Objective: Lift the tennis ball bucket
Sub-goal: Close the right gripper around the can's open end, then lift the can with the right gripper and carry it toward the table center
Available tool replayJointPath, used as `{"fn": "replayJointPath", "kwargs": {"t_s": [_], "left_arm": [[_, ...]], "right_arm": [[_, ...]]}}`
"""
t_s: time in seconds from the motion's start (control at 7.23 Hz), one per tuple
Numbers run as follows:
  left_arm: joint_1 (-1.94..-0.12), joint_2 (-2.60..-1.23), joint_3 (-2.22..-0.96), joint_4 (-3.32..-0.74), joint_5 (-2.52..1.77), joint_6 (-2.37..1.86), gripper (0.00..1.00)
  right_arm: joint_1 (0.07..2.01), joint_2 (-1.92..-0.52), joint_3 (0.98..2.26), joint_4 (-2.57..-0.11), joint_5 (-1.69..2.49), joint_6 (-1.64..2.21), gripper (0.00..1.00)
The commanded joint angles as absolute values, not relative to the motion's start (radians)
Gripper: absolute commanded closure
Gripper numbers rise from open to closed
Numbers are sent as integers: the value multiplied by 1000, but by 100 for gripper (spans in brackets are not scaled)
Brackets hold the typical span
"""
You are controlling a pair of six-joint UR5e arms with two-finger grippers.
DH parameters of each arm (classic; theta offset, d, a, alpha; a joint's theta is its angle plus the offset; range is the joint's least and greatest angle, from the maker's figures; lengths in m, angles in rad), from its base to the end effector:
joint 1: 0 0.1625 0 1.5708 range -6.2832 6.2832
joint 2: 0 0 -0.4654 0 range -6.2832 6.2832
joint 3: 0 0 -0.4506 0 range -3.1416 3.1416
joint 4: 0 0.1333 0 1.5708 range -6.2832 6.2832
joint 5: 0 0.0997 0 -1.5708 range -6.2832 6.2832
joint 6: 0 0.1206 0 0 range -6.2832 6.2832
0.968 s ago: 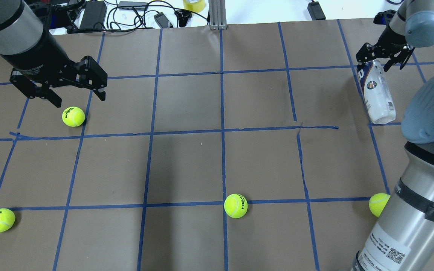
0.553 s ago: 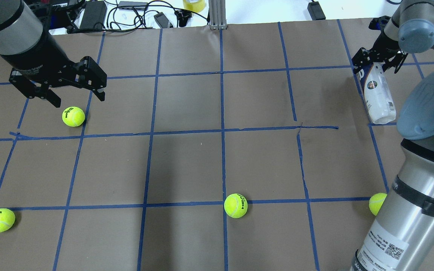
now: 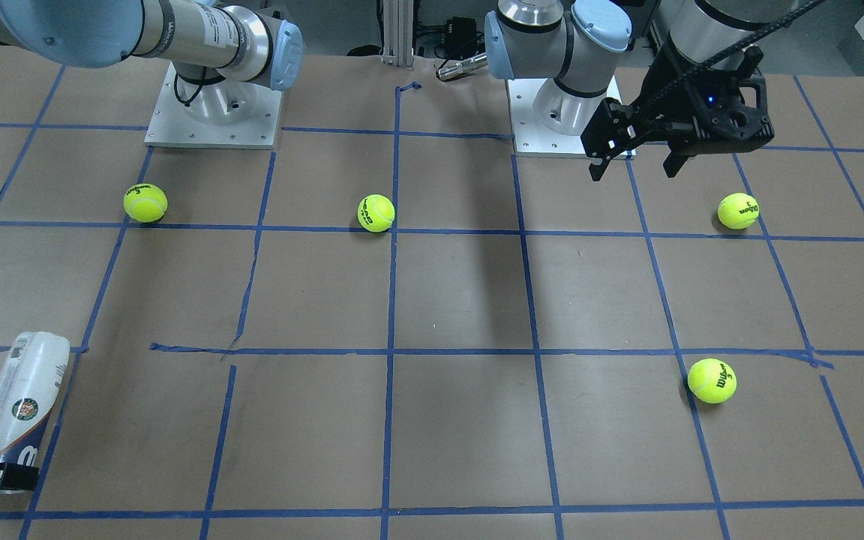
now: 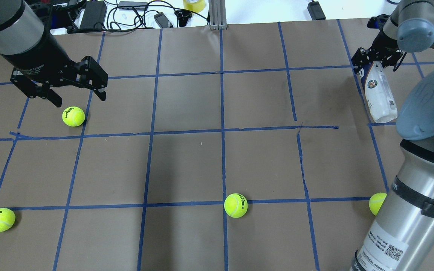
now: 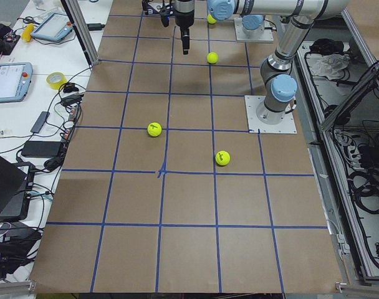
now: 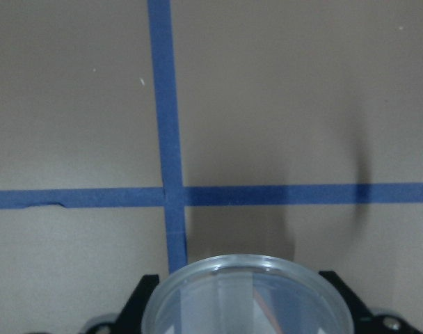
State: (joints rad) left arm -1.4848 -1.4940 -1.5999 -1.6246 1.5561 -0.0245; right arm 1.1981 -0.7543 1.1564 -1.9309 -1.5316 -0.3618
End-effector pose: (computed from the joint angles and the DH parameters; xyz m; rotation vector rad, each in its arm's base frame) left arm -0.0905 -0.5230 0.5268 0.1727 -3.1219 -0.0088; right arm -0.1804 -0.8404 0.1803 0.0181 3.0896 0.0388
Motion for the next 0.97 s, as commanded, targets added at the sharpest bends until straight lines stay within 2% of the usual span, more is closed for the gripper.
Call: {"fn": "replayJointPath", "kwargs": {"t_s": [0.0,0.28,0.41,0.55,0.69,0.83], "left_arm": [[-1485,-1494,-1600,-1624,1557,-25,0],[-1485,-1496,-1600,-1623,1555,-25,0],[-1485,-1496,-1600,-1623,1555,-25,0],[-1485,-1496,-1600,-1623,1557,-23,0],[-1485,-1497,-1600,-1623,1557,-21,0],[-1485,-1496,-1600,-1623,1559,-20,0]], "right_arm": [[1215,-796,1160,-1922,-1542,-383,40],[1334,-866,1170,-1908,-1586,-385,37],[1433,-914,1180,-1860,-1598,-388,50],[1538,-926,1195,-1858,-1597,-438,50],[1643,-928,1212,-1876,-1603,-571,69],[1731,-928,1216,-1881,-1586,-613,74]]}}
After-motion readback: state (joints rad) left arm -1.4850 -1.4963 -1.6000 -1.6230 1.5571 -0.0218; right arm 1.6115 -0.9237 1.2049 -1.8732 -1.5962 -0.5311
